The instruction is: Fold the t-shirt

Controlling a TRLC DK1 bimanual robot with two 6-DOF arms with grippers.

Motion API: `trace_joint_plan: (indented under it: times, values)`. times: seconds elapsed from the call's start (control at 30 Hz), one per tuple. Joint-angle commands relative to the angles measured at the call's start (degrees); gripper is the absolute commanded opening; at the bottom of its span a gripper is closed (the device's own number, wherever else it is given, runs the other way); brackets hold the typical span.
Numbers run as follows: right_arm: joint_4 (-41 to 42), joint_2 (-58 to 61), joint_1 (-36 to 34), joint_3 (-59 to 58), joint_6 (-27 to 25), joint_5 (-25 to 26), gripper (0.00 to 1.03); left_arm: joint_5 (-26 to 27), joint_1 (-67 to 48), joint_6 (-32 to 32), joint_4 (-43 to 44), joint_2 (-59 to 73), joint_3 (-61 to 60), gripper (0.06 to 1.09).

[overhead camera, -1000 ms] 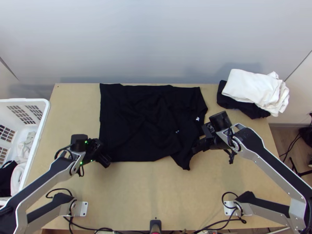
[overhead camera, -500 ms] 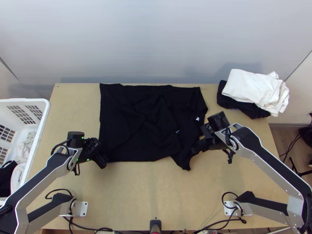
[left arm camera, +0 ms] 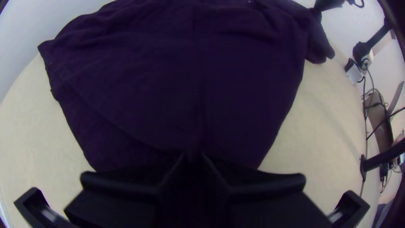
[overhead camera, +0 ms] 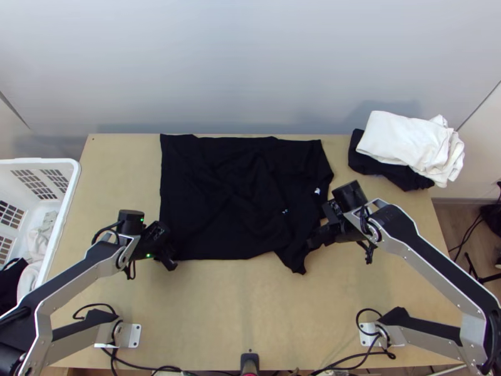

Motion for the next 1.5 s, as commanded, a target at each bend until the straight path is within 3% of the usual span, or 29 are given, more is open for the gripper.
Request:
trace_joint_plan:
  times: [0.0,0.33,0.63,1.0,1.03,1.07,1.13,1.17,1.47]
  values:
    - [-0.32,-0.57,0.04,-0.7,0.4,-0.01,0.03,0.96,3.13,-5.63,2.54,-0.62,3.48,0.1]
    - [0.21,-0.04,0.39,-1.75,0.92,-0.01,0.03,0.96,11.92,-11.43,-1.33,-10.29,10.16,0.1]
    - [0.47,0.22,1.09,-1.66,1.54,-0.01,0.03,1.05,20.71,-13.98,1.57,2.1,19.3,0.1]
    - [0.47,-0.92,1.09,-2.37,1.98,-0.01,0.03,0.79,17.37,-17.32,4.74,8.43,16.58,0.1]
    - [0.47,-0.92,1.09,-2.37,1.98,-0.01,0.03,0.7,16.84,-17.67,4.83,9.49,16.67,0.18]
    - [0.47,-0.92,1.18,-2.37,1.98,0.08,0.03,0.35,16.31,-18.2,4.65,10.28,16.84,0.37]
    - [0.47,-1.01,1.27,-2.37,2.15,-0.01,0.03,0.0,16.14,-19.87,4.12,10.01,16.58,0.89]
    - [0.47,-1.01,1.36,-2.45,2.24,-0.01,0.03,0.0,16.23,-20.66,3.95,9.4,16.58,1.01]
    - [0.82,-0.74,1.71,-3.6,2.77,-0.01,0.03,1.23,18.86,-19.43,-8.8,0.96,15.26,1.02]
